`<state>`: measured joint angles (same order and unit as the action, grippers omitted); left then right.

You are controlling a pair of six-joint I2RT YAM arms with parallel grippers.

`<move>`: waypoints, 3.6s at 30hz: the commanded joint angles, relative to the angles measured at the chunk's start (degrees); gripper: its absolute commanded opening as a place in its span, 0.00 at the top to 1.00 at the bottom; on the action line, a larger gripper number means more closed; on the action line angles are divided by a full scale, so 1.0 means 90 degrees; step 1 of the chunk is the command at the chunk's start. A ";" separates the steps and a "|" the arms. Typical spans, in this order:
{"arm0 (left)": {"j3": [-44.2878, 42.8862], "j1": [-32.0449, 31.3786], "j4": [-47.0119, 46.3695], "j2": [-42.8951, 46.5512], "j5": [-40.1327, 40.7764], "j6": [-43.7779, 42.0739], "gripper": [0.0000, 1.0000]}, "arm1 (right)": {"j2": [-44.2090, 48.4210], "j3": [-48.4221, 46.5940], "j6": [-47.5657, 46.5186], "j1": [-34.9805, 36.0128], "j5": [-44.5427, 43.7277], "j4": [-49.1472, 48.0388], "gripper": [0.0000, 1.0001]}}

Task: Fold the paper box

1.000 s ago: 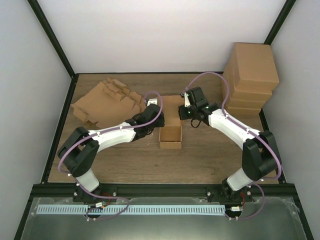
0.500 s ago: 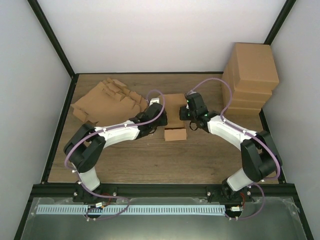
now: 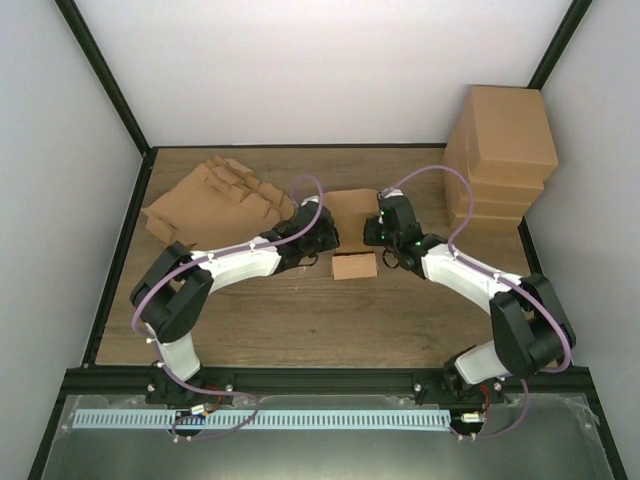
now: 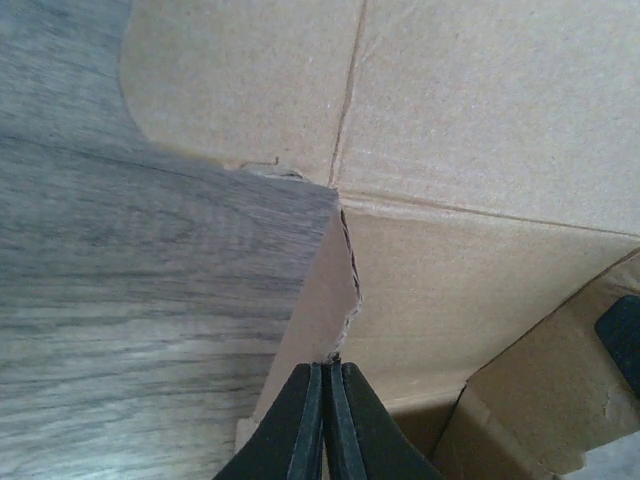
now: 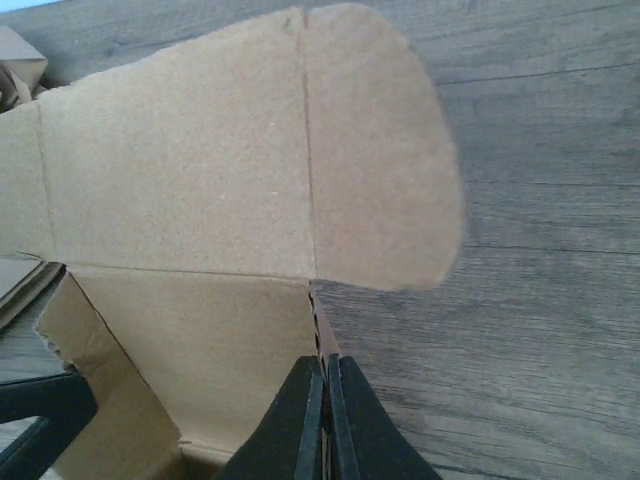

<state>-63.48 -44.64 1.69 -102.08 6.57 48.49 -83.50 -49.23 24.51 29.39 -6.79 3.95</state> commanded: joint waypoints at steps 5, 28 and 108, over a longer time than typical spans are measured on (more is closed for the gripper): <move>-0.0228 -0.0073 -0.0322 -0.0209 -0.1104 0.0792 0.91 | 0.0575 0.0372 -0.0078 0.0133 0.0146 -0.0818 0.99; 0.0024 -0.0107 0.1649 0.1224 -0.0973 -0.0853 0.71 | 0.0772 0.1289 -0.0599 0.0133 -0.0202 -0.1659 0.99; -0.0913 0.0942 0.4441 0.2006 -0.1821 -0.4977 0.91 | 0.0245 0.2070 -0.1194 0.1801 0.0749 -0.4035 0.99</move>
<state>-73.25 -36.07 40.49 -85.82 -13.13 4.23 -80.51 -32.58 12.29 44.18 0.99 -28.56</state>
